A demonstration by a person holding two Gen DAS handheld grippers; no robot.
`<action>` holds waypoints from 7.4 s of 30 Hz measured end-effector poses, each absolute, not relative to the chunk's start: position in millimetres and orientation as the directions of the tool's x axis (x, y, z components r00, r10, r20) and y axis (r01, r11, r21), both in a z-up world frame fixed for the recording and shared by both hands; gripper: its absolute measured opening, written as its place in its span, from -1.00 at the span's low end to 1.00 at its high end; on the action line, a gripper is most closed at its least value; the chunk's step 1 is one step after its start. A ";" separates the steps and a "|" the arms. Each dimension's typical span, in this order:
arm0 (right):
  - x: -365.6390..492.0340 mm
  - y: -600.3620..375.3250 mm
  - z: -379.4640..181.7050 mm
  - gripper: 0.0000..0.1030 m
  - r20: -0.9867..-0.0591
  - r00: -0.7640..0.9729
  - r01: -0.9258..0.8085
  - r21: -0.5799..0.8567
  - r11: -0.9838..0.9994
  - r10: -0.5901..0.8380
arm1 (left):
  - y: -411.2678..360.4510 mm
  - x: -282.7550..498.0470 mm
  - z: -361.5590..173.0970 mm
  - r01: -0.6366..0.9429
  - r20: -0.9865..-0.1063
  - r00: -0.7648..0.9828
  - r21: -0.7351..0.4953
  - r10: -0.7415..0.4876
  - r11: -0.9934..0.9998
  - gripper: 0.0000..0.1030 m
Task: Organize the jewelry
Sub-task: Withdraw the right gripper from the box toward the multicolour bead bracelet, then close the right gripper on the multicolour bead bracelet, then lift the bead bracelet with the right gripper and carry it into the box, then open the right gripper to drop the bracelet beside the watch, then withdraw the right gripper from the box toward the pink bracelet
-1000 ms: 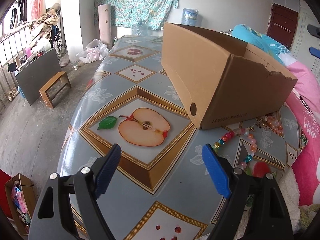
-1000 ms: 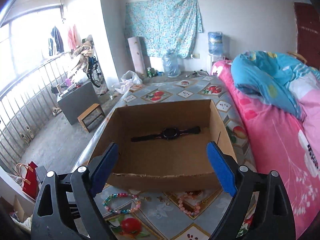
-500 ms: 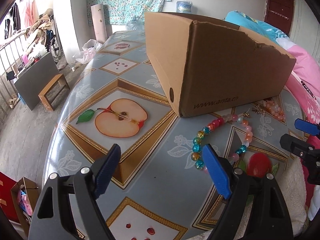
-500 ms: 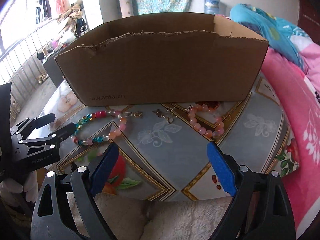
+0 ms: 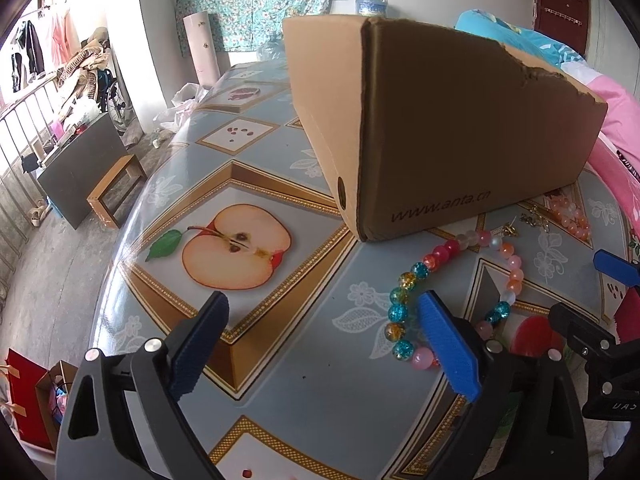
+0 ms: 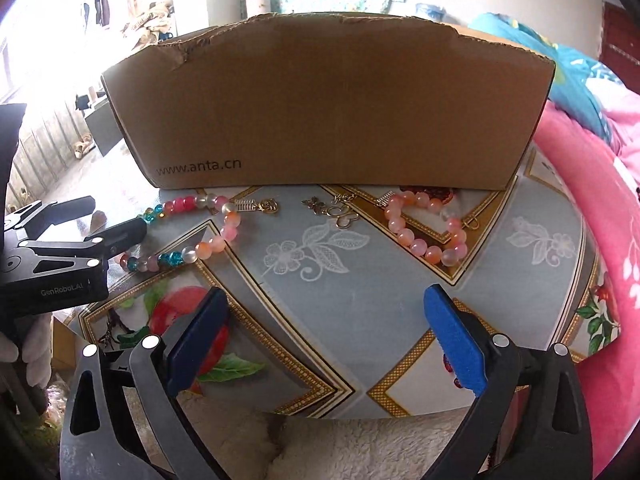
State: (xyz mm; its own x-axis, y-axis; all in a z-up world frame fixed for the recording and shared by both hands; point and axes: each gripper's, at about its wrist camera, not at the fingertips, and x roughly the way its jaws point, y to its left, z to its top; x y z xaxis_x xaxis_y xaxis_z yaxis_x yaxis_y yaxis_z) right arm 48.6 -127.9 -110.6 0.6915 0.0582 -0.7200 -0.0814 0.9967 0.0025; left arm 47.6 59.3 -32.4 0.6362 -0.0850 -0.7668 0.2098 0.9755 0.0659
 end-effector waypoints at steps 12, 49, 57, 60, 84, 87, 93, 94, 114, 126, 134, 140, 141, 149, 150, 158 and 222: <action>42.0 -133.2 -107.8 0.84 -0.712 0.697 -0.105 0.008 0.994 0.080 | 65.9 56.7 -34.1 0.209 -0.776 0.623 0.042 -0.100 0.977 0.91; 80.6 -119.8 -86.6 -0.84 -0.752 0.536 -0.283 0.267 0.921 0.383 | 40.8 54.5 -29.3 0.391 -0.765 0.606 0.047 -0.218 0.919 -0.22; 85.0 -115.1 -91.4 -0.84 -0.742 0.555 -0.288 0.254 0.923 0.377 | 29.7 56.3 -27.7 0.400 -0.778 0.591 0.054 -0.213 0.915 -0.81; 85.2 -116.2 -92.6 -0.86 -0.738 0.552 -0.283 0.272 0.920 0.388 | 26.1 59.2 -26.2 0.385 -0.790 0.578 0.046 -0.202 0.922 -0.82; 62.2 -157.1 -65.6 -0.86 -0.657 0.588 -0.278 0.383 0.881 0.471 | 2.7 32.0 12.8 0.358 -0.763 0.630 0.123 -0.142 0.926 -0.82; 55.9 -159.8 -60.2 -0.86 -0.643 0.603 -0.289 0.375 0.881 0.472 | 1.9 26.9 18.4 0.355 -0.751 0.644 0.128 -0.143 0.926 -0.82; 35.0 -163.9 -30.6 -0.86 -0.598 0.655 -0.333 0.321 0.887 0.462 | 11.7 14.1 50.6 0.346 -0.682 0.704 0.085 -0.199 0.934 -0.82; 31.5 -164.3 -22.4 -0.86 -0.586 0.666 -0.345 0.307 0.887 0.462 | 13.5 12.0 59.8 0.351 -0.664 0.717 0.079 -0.213 0.933 -0.82; 154.3 -149.3 28.2 -0.86 -0.624 0.629 -0.375 0.279 0.884 0.464 | 27.9 137.3 104.6 0.368 -0.635 0.722 0.015 -0.275 0.930 -0.82; 171.6 -130.8 11.5 -0.80 -0.690 0.561 -0.369 0.286 0.884 0.457 | 27.5 158.0 64.1 0.367 -0.695 0.672 0.012 -0.256 0.930 -0.80; 152.6 -150.7 21.2 -0.79 -0.643 0.614 -0.364 0.284 0.887 0.458 | 39.1 156.2 73.1 0.332 -0.644 0.716 -0.025 -0.269 0.943 -0.73; 149.9 -157.2 28.1 -0.72 -0.643 0.614 -0.383 0.265 0.885 0.458 | 49.0 144.8 86.1 0.315 -0.599 0.752 -0.041 -0.276 0.948 -0.63; 151.8 -157.7 30.5 -0.64 -0.645 0.601 -0.392 0.277 0.878 0.472 | 51.5 141.9 87.8 0.313 -0.591 0.758 -0.043 -0.277 0.949 -0.61; 175.5 -125.7 47.1 -0.42 -0.747 0.424 -0.683 0.108 0.723 0.512 | 83.7 114.5 92.6 0.298 -0.530 0.796 -0.078 -0.292 0.952 -0.50; 177.7 -121.1 45.0 -0.42 -0.759 0.399 -0.727 0.079 0.682 0.514 | 88.3 111.7 91.5 0.294 -0.526 0.800 -0.078 -0.290 0.953 -0.50; 212.3 -72.8 -3.4 -0.44 -0.925 0.159 -0.895 0.013 0.445 0.346 | 121.1 98.5 73.8 0.244 -0.527 0.816 -0.059 -0.238 0.968 -0.47; 154.5 -186.8 111.3 0.42 -0.618 0.648 -0.495 0.103 0.863 0.446 | 112.1 44.8 67.8 0.325 -0.485 0.800 -0.145 -0.353 0.935 0.34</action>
State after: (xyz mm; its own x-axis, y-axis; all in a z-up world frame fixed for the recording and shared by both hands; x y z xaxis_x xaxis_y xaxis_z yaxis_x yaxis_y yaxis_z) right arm 154.5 -186.8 111.3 0.6475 0.4456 -0.6182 -0.4952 0.8626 0.1031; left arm 44.8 112.1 67.8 0.8000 -0.3529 -0.4853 0.3246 0.9347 -0.1448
